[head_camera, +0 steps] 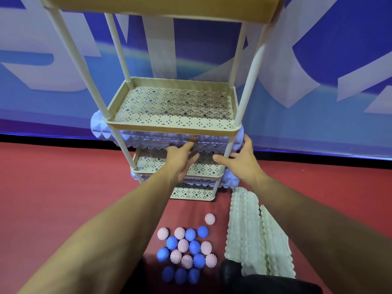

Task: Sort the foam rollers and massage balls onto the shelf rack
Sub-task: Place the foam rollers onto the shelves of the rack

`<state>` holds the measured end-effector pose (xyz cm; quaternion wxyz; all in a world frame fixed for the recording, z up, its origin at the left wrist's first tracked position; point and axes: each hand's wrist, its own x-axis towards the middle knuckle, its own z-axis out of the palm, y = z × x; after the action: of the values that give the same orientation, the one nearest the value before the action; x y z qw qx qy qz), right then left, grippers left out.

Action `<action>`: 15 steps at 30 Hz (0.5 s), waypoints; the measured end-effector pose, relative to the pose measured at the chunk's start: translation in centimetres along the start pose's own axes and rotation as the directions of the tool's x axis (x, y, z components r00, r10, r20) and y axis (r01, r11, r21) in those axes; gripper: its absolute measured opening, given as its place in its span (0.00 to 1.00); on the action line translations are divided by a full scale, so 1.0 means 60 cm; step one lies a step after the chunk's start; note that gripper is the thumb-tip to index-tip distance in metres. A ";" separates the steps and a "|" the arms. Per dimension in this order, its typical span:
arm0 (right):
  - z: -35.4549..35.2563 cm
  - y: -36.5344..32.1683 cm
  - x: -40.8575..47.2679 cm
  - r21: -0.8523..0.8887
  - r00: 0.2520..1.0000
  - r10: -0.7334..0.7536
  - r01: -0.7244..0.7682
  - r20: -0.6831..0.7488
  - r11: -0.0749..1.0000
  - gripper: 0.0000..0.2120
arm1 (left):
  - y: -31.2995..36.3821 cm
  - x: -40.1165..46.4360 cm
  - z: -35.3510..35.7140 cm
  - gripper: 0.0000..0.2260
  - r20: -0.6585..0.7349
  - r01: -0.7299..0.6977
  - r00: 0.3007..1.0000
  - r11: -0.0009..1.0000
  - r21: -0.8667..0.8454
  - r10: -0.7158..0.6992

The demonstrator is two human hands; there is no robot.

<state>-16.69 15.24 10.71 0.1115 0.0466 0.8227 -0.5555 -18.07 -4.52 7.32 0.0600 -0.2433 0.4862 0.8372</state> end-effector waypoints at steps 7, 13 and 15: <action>0.009 -0.003 -0.006 -0.086 1.000 0.009 -0.010 -0.011 0.996 0.61 | 0.002 -0.051 -0.088 0.40 0.100 -0.166 0.986 0.680 0.714 0.136; 0.011 -0.004 -0.005 -0.092 0.999 0.023 -0.027 -0.037 0.995 0.60 | 0.098 -0.099 -0.214 0.29 0.024 -0.335 0.754 0.353 0.874 0.656; 0.013 -0.005 -0.005 -0.085 0.999 0.016 -0.020 -0.047 0.996 0.59 | 0.129 -0.098 -0.246 0.39 -0.030 -0.296 0.646 0.286 0.912 0.763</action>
<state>-16.33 14.43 10.76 0.0995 0.0622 0.8476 -0.5175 -10.36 -20.21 10.12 -0.2417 -0.1893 0.8785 0.3660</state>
